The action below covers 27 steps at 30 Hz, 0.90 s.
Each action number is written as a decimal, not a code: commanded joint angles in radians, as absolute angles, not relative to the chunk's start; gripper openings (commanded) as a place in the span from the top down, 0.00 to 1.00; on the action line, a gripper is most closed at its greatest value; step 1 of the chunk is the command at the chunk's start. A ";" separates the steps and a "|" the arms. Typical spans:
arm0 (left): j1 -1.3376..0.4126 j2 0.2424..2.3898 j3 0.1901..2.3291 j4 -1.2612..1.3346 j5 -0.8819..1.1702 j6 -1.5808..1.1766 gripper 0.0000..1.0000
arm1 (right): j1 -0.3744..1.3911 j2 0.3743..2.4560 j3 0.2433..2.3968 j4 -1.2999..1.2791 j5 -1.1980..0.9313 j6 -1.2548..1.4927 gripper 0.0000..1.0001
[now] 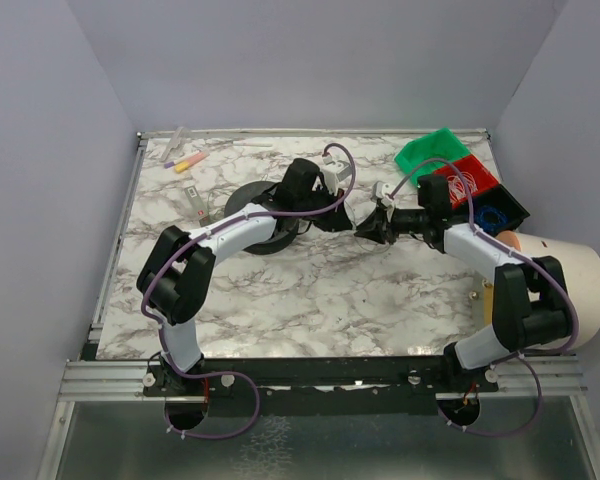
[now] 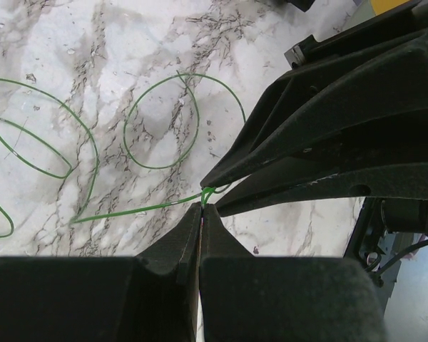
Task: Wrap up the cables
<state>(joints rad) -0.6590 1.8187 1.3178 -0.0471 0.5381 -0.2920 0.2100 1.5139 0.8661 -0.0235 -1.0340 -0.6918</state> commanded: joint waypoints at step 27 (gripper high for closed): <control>-0.612 1.799 1.280 0.020 0.579 -0.318 1.00 | 0.213 1.580 0.937 -0.089 -1.054 -0.639 1.00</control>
